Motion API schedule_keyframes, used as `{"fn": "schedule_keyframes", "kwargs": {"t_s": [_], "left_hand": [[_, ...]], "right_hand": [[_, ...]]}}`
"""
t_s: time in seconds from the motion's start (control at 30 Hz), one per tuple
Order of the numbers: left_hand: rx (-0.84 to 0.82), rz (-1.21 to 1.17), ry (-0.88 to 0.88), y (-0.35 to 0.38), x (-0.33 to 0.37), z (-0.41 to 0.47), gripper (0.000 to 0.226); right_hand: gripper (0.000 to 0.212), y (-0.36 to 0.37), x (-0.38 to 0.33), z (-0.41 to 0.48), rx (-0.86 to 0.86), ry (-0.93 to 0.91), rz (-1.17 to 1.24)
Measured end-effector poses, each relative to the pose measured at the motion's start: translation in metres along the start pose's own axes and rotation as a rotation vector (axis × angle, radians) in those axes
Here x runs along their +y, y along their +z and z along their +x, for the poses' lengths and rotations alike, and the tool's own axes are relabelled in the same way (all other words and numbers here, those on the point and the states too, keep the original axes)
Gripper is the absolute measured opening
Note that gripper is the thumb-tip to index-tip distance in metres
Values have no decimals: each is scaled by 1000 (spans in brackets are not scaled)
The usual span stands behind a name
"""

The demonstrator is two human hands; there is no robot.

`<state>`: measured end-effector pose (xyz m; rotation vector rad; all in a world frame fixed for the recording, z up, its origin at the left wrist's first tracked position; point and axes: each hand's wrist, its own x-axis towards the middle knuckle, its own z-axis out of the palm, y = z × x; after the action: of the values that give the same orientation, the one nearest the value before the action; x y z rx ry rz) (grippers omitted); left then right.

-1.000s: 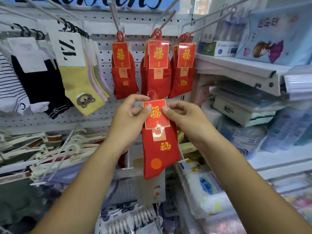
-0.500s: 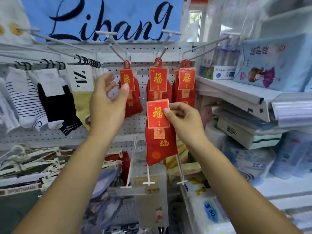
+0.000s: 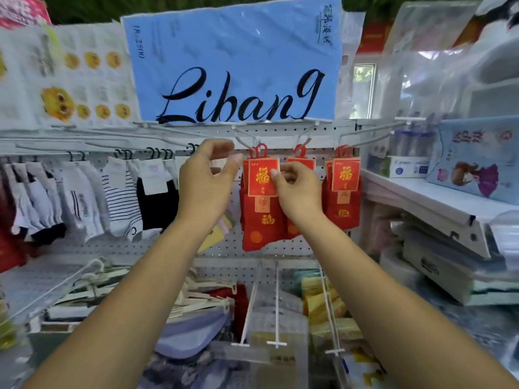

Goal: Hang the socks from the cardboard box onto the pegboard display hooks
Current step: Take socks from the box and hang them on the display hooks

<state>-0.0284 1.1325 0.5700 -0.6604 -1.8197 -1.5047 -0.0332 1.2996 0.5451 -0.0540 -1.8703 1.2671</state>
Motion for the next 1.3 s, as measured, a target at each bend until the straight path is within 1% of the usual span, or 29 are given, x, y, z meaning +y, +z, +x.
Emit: {"fn": "schedule_keyframes", "kwargs": {"t_s": [0.1,0.13,0.23,0.43,0.6,0.7,0.8,0.87,0.93,1.0,1.07,1.17,1.3], "left_hand": [[-57,3,25,0,8,6,23],[-66,2,25,0,11,7,22],[-80,-36,35,0,13,11,14],[-103,-16,44,-2,8,14,11],[-114,2,44,-5,3,13,12],[-175,59,63,-10,3,13,20],[-289,142,115,-23,-2,10,40],[-353,186,108,-34,-9,3,50],[-350,221,86,-44,-20,-9,50],[-335,259,98,-56,-31,-23,48],[-348,269,110,-69,-40,-37,47],[-356,270,90,-94,-52,-57,45],[-389,283,72,-139,-71,-88,44]], "right_hand": [[10,6,-1,10,55,23,-1],[10,8,-2,12,43,25,-5],[23,12,-5,18,-40,11,-24],[19,16,-1,26,-164,28,-83],[17,18,5,35,-152,51,-137],[15,22,5,38,-157,59,-167],[16,22,7,34,-164,55,-140],[22,19,7,25,-147,60,-107],[32,14,7,9,-112,48,-94],[36,6,5,-12,-88,-25,-84],[36,-3,-1,-37,-84,-99,-111],[36,-8,-14,-76,-107,-154,-177],[35,15,-32,-136,-203,-152,-183]]}}
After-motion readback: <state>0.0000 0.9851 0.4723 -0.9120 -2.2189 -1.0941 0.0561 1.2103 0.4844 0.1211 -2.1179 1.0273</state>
